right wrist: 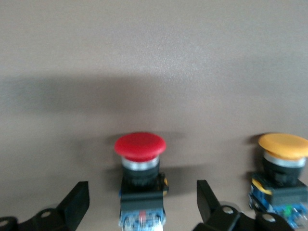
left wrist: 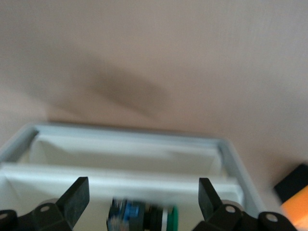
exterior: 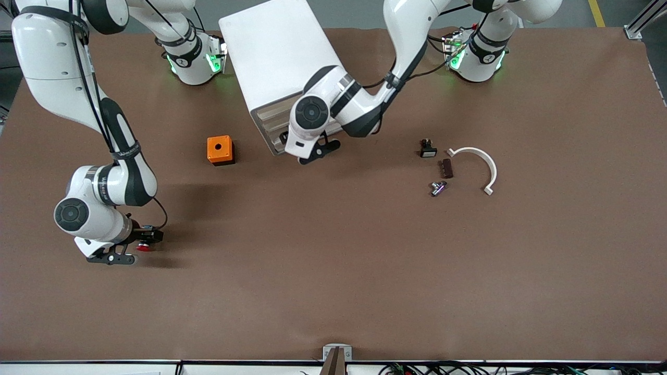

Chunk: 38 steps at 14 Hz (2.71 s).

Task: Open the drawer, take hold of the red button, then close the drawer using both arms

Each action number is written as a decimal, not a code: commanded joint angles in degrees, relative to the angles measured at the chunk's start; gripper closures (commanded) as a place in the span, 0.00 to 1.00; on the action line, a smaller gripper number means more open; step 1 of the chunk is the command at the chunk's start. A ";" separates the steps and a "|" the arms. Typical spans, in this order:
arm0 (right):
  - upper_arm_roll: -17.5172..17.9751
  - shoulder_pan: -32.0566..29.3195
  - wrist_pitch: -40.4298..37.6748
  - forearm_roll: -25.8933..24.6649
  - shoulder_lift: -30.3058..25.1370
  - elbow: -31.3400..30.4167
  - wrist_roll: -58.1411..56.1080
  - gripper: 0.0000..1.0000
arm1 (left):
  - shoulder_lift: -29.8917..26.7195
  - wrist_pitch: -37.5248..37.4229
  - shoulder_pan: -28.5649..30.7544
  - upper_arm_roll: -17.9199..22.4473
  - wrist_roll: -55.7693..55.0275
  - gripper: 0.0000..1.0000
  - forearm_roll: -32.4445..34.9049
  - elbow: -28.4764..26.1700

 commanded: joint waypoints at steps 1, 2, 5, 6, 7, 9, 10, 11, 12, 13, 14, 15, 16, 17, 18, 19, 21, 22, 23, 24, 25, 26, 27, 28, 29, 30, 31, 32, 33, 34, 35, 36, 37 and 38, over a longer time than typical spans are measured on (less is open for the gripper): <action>2.18 -0.55 -10.66 1.99 -7.30 -0.65 0.63 0.00 | -1.84 -1.13 6.07 0.77 1.51 0.00 2.15 1.50; 2.54 -0.38 -13.66 2.70 -10.11 -0.65 0.63 0.00 | -2.81 -1.84 7.65 0.69 1.60 0.00 5.91 1.68; 2.63 0.77 -22.18 3.05 -20.21 -0.56 0.63 0.00 | -5.00 -3.60 12.31 0.60 4.31 0.00 14.11 1.86; 2.63 1.38 -25.26 3.05 -23.37 -0.39 0.63 0.00 | -5.88 -3.60 13.63 0.69 7.28 0.00 16.04 1.86; 2.63 1.82 -28.77 2.97 -26.97 0.14 0.63 0.00 | -6.50 -3.69 15.12 0.69 10.88 0.00 18.49 1.86; 2.63 3.14 -35.10 2.97 -31.91 1.89 0.63 0.00 | -8.60 -3.69 18.63 0.60 16.95 0.00 22.37 1.86; 2.72 3.32 -38.26 2.97 -33.76 3.29 0.63 0.00 | -10.18 -4.21 20.74 0.60 19.85 0.00 22.73 1.86; 2.80 3.40 -41.08 2.97 -34.65 5.31 0.55 0.00 | -11.16 -5.61 22.59 0.60 23.71 0.00 22.74 1.86; 2.72 3.58 -44.76 2.97 -34.66 8.37 0.55 0.00 | -12.82 -8.41 24.87 0.60 30.62 0.00 22.74 1.78; 2.72 3.58 -48.98 2.97 -34.66 11.71 0.55 0.00 | -14.14 -10.78 26.89 0.60 37.30 0.00 22.74 1.77; 2.63 3.49 -51.72 2.97 -34.66 13.83 0.55 0.00 | -15.98 -13.07 28.74 0.86 43.46 0.00 22.74 1.77; 2.54 3.41 -53.31 2.97 -34.66 15.16 0.55 0.00 | -17.91 -15.18 31.37 0.95 48.66 0.00 22.83 1.77; 2.37 3.32 -54.80 2.97 -34.66 16.30 0.11 0.00 | -19.76 -16.77 33.74 0.95 53.15 0.00 22.83 1.77; 2.19 3.23 -56.39 3.05 -34.66 17.62 -0.15 0.00 | -21.61 -18.61 36.12 1.04 58.15 0.00 22.83 1.77; 2.01 2.97 -57.18 3.05 -34.66 19.02 -0.16 0.00 | -23.63 -21.07 38.40 1.04 63.16 0.00 22.91 1.77; 1.84 2.71 -57.19 3.05 -34.66 19.65 -0.33 0.00 | -25.13 -22.83 40.51 1.04 67.39 0.00 23.52 1.77; 1.84 2.18 -57.02 3.14 -34.66 19.83 -0.42 0.00 | -28.55 -27.22 42.90 0.95 70.59 0.00 24.84 1.69; 1.84 1.57 -56.84 3.66 -34.66 19.74 -0.51 0.00 | -30.05 -29.77 43.34 1.04 71.12 0.00 24.85 1.69; 1.84 0.95 -56.58 6.11 -34.74 19.48 -1.38 0.00 | -32.41 -32.14 43.52 0.95 70.95 0.00 24.85 1.16; 1.84 -0.45 -56.14 7.78 -34.66 19.30 -2.52 0.00 | -33.31 -33.12 43.35 0.86 70.08 0.00 24.85 0.64; 1.92 -0.72 -55.53 8.24 -34.66 19.04 -2.79 0.00 | -33.31 -33.13 43.35 0.69 68.76 0.00 24.85 -0.06; 2.01 -0.72 -54.48 8.24 -34.66 18.17 -2.79 0.00 | -33.49 -33.04 43.35 0.43 67.53 0.00 24.67 -0.07; 2.01 -0.72 -53.16 8.24 -34.83 17.03 -2.79 0.00 | -33.58 -32.87 43.17 0.34 67.43 0.00 24.32 -0.07; 2.01 -0.64 -51.84 8.24 -35.44 15.62 -2.88 0.00 | -33.58 -32.61 42.74 0.07 67.08 0.00 24.32 0.02; 2.10 -0.46 -49.74 8.15 -36.93 13.43 -2.88 0.00 | -33.67 -32.34 42.82 -1.23 66.90 0.00 24.67 -0.16; 2.10 -0.46 -47.55 8.15 -38.16 11.24 -2.88 0.00 | -34.10 -32.08 43.26 -1.68 66.90 0.00 24.67 -0.86; 2.10 -0.46 -46.57 8.15 -38.87 9.91 -2.88 0.00 | -35.41 -31.47 43.61 -1.69 66.90 0.00 24.58 -2.60; 2.10 -0.55 -46.56 8.06 -38.70 10.24 -2.79 0.00 | -36.99 -30.77 44.22 -1.60 66.90 0.00 24.58 -4.97; 2.01 -0.90 -47.08 8.06 -38.53 11.55 -1.92 0.00 | -39.44 -29.71 45.36 -1.69 66.90 0.00 24.58 -8.65; 1.84 -1.68 -47.43 8.24 -38.44 12.26 -2.09 0.00 | -42.43 -27.44 45.63 -1.69 66.90 0.00 24.58 -13.30; 1.92 -2.21 -47.61 8.24 -38.44 12.44 -2.61 0.00 | -45.41 -24.98 45.81 -1.69 66.90 0.00 24.58 -17.43; 2.19 -1.87 -48.05 7.63 -38.44 12.45 -2.70 0.00 | -46.14 -24.70 46.07 -1.60 66.99 0.00 24.58 -18.52; 2.19 -1.95 -48.40 7.62 -38.44 12.45 -2.79 0.00 | -45.97 -24.96 46.16 -1.42 67.08 0.00 24.58 -18.01; 2.28 -1.96 -48.14 7.62 -38.44 12.45 -2.71 0.00 | -45.19 -25.04 46.25 -1.34 67.60 0.00 24.67 -16.61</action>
